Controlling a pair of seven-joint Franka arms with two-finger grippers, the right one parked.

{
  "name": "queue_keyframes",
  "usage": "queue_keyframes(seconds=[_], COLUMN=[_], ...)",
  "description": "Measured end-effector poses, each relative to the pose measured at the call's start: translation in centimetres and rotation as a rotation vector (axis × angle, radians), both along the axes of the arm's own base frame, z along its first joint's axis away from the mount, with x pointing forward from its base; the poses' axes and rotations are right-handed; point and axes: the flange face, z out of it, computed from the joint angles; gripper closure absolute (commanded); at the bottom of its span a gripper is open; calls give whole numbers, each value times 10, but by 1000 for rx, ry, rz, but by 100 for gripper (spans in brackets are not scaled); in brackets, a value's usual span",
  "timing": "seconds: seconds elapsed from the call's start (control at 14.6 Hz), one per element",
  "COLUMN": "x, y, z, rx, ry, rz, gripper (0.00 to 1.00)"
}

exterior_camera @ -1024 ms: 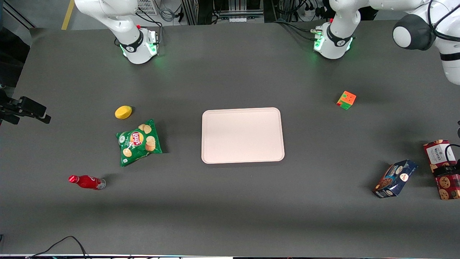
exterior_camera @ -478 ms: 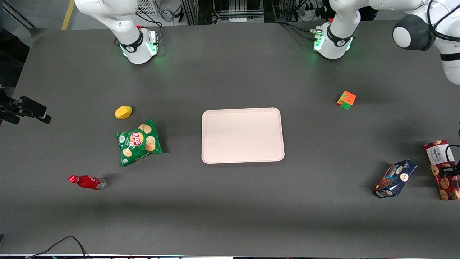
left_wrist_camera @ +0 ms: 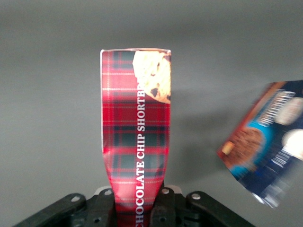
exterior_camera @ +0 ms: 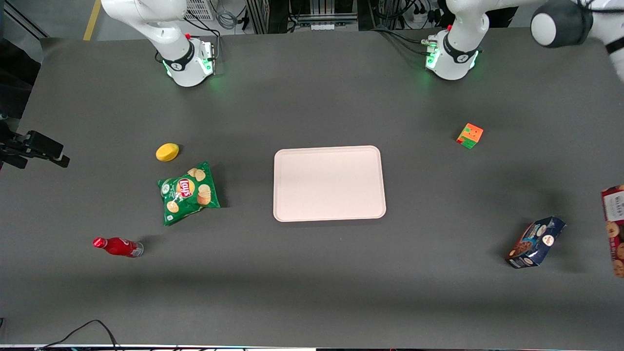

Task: Place red cookie box on tray
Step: 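Close the left gripper on the box and lift it, then carry the held box with the left gripper over the white tray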

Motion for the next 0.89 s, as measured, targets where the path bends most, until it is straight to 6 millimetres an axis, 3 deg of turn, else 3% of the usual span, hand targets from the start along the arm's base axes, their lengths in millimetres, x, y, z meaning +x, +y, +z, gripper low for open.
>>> queue_keyframes(seconds=[0.2,0.48,0.61,0.68,0.89], x=[-21,-57,-63,-62,-52], y=[-12,-27,-33,-39,-92], z=[87,167,185,184,169], rx=[-7,-49,-59,-69,-137], ry=[24,81,93,102,177], rz=[-12,-13,-13,0,122], gripper=[82,82,82,82,82])
